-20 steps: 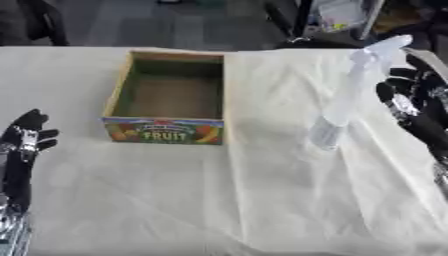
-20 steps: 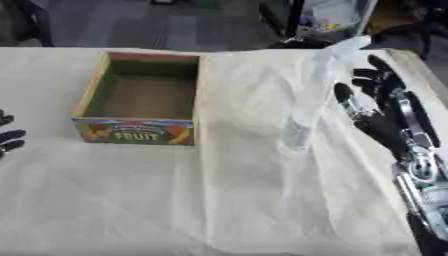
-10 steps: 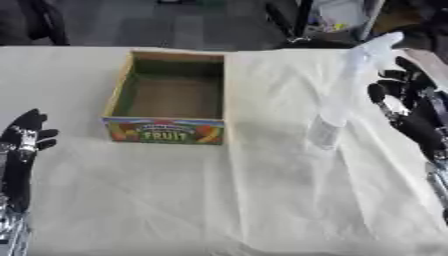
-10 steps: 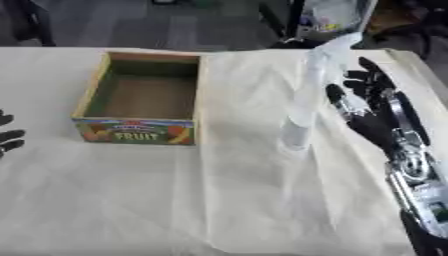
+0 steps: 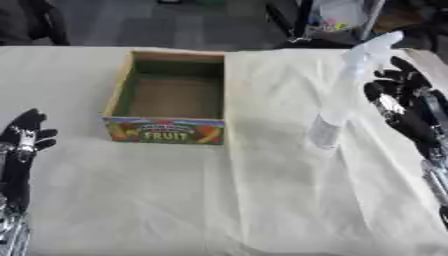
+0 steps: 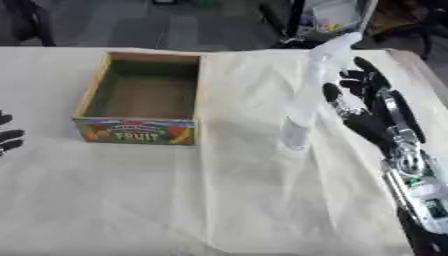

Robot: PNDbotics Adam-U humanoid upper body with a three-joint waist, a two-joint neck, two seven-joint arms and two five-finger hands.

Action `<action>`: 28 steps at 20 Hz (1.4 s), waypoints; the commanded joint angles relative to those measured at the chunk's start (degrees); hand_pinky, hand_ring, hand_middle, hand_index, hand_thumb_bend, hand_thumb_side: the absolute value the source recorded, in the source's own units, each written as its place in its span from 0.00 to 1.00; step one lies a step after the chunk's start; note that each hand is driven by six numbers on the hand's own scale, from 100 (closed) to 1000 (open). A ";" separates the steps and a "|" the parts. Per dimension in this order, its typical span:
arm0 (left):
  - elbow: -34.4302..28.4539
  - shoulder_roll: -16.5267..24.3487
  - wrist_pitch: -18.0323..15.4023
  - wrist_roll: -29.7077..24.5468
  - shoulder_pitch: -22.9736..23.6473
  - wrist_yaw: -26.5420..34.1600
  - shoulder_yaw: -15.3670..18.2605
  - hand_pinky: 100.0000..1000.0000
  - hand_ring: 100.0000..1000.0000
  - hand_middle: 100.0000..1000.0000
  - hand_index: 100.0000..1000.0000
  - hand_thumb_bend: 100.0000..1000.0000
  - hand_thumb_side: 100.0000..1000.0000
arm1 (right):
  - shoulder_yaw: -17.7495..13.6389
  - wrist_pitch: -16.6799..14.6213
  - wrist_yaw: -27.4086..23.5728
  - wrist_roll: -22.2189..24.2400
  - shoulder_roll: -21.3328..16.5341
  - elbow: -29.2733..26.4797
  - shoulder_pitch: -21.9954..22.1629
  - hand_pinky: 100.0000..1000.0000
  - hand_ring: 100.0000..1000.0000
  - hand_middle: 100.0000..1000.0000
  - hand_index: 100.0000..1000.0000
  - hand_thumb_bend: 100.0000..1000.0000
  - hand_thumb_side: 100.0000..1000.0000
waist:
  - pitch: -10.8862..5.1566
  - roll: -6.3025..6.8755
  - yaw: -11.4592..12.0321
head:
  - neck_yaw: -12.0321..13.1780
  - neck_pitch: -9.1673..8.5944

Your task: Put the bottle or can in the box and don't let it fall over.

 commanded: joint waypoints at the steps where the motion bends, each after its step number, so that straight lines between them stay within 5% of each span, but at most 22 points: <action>1: -1.12 0.61 -0.04 -0.19 -0.19 -0.15 0.03 0.74 0.70 0.77 0.87 0.32 0.79 | -0.30 0.14 0.58 0.10 -0.88 0.04 -0.94 0.93 0.84 0.80 1.00 0.36 0.48 | -0.48 0.01 0.11 | -0.17 0.38; 28: -1.20 0.65 -0.13 -0.31 -0.11 -0.27 -0.07 0.74 0.70 0.78 0.88 0.32 0.79 | 0.21 2.27 4.25 0.08 0.19 0.36 -3.30 0.93 0.84 0.81 1.00 0.36 0.47 | -0.47 -0.01 0.12 | -0.39 0.38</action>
